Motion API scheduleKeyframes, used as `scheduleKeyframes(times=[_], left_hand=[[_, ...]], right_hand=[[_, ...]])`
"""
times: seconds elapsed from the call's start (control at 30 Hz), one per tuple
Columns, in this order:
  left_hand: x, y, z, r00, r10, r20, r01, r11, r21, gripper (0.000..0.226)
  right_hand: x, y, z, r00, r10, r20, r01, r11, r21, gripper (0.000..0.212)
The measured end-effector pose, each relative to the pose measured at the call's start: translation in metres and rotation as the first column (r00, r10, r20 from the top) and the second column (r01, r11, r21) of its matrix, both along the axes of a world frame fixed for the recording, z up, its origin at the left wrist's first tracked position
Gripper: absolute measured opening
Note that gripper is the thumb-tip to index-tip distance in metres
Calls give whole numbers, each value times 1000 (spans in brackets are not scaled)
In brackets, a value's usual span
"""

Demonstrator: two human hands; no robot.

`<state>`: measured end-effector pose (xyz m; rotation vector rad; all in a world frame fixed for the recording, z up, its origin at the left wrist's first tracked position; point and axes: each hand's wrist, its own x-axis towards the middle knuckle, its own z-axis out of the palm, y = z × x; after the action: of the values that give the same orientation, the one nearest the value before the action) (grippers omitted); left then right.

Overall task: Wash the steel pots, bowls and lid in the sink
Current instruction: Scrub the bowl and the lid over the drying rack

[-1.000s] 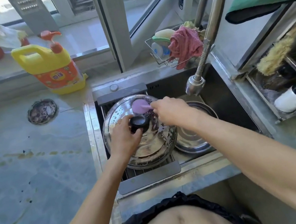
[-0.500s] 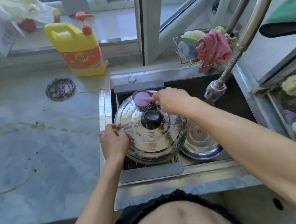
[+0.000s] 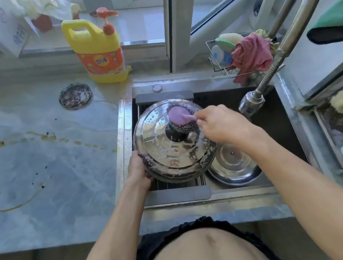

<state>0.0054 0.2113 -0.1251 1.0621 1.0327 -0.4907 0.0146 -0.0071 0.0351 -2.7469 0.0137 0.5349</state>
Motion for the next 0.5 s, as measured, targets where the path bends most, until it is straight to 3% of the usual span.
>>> scheduleKeyframes(times=[0.07,0.13,0.23,0.37,0.5], left_hand=[[2,-5,1,995,90,31,-88,994,-64,35],[3,-13,1,982,186,37,-183,981,-70,47],[0,-32,25,964,265,27,-266,961,76,18],[7,-46,33,965,255,69,-254,967,-17,41],[10,-40,29,970,227,84,-224,974,-38,47]], right_hand=[[-9,-1,6,1000,3,-11,-4,998,-65,15],[-15,-6,8,1000,-11,5,11,992,-129,18],[-21,-9,9,999,-30,25,34,986,-162,19],[-20,-5,8,999,-7,43,12,991,-130,18],[-26,-28,4,982,-165,90,172,981,-84,19]])
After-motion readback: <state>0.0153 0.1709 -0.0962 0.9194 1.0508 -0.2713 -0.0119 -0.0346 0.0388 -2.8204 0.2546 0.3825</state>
